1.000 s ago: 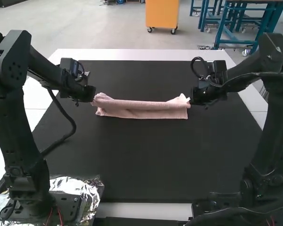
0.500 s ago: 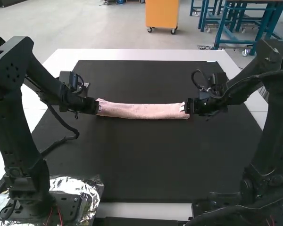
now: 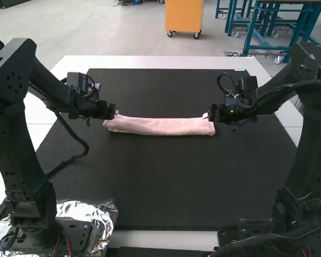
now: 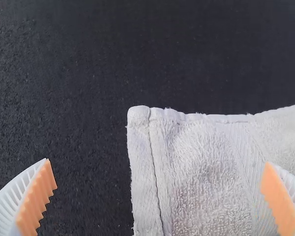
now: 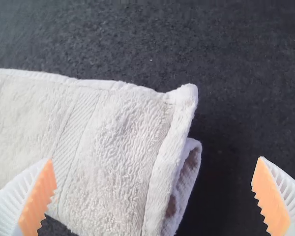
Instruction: Fold the towel.
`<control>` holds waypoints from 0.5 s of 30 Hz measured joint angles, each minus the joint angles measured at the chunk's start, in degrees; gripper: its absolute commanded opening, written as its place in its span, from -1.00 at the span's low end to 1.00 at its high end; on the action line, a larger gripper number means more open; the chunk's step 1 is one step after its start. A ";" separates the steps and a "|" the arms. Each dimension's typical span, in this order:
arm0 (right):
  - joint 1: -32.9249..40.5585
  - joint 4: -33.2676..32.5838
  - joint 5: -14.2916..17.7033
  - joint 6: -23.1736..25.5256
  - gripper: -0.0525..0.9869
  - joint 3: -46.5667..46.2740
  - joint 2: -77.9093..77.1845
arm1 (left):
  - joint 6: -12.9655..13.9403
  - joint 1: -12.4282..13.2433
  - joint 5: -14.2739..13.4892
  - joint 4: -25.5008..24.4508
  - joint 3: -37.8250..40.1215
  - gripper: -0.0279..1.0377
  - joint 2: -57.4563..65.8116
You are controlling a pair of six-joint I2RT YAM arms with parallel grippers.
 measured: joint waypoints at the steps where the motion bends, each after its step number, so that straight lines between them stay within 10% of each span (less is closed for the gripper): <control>1: 0.00 0.02 0.00 -0.02 0.85 0.31 0.74 | -0.20 0.00 0.00 -0.35 0.33 0.88 0.00; 15: 1.25 0.98 0.07 -0.42 0.66 1.73 6.05 | -1.73 0.00 -0.04 -0.61 1.46 0.88 -1.51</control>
